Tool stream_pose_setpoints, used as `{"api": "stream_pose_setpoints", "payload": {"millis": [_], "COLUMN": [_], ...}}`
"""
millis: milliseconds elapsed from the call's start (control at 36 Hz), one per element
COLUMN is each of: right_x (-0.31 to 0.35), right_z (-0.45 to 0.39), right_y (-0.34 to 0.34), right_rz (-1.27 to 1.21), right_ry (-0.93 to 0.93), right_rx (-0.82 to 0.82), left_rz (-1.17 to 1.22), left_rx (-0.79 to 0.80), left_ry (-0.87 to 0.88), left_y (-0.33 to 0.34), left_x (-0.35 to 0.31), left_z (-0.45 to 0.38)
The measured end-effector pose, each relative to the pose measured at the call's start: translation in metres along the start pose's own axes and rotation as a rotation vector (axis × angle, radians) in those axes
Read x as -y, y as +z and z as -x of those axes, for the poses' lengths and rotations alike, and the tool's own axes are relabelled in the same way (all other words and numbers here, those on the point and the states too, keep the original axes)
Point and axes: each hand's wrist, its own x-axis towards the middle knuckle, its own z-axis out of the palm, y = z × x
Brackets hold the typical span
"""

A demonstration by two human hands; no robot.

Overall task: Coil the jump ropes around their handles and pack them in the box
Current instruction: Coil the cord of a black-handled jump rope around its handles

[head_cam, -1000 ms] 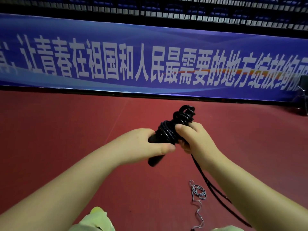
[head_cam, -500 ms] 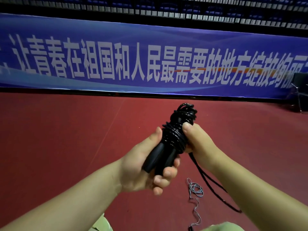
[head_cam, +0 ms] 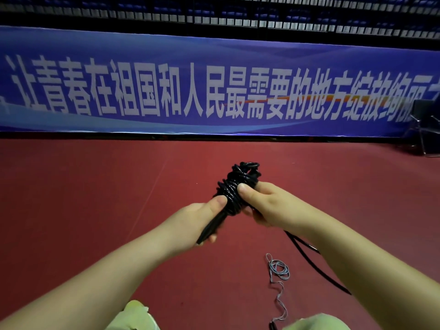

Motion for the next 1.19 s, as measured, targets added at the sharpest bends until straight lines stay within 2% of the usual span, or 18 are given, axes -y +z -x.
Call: {"api": "stream_pose_setpoints", "payload": {"millis": [139,250,389,528,667,750,806,944,1000,1139,1194], "right_x": [0.000,-0.002,-0.003,0.000,0.006,0.007,0.008,0.009,0.010,0.012,0.017], "right_z": [0.000,0.001,0.000,0.003,0.003,0.005,0.006,0.010,0.012,0.018,0.021], "right_y": [0.002,0.004,0.008,0.011,0.015,0.015,0.014,0.012,0.012,0.005,0.002], "right_rz": [0.067,0.098,0.017,-0.118,-0.160,-0.177,-0.200,-0.205,-0.238,-0.219,-0.191], "right_ry": [0.040,0.082,0.140,0.046,-0.006,-0.031,-0.055,-0.103,-0.136,-0.213,-0.193], "right_rx": [-0.067,-0.133,-0.150,-0.182,-0.246,-0.206,-0.159,-0.032,0.043,0.272,0.374], "left_rz": [-0.178,-0.419,-0.632,-0.738,-0.738,-0.709,-0.595,0.161,0.396,0.643,0.683], "left_rx": [-0.110,-0.230,-0.314,-0.394,-0.366,-0.254,-0.132,0.289,0.471,0.795,0.870], "left_ry": [0.035,0.019,0.015,0.037,0.036,0.000,-0.018,-0.027,-0.029,0.029,0.037], "left_y": [-0.001,-0.004,-0.007,-0.010,-0.014,-0.016,-0.019,-0.026,-0.027,-0.014,-0.005], "left_x": [0.006,0.004,0.001,-0.005,-0.013,-0.015,-0.015,-0.002,0.005,0.019,0.022], "left_z": [-0.003,-0.003,-0.003,-0.001,0.001,0.003,0.005,0.007,0.007,0.005,0.007]}}
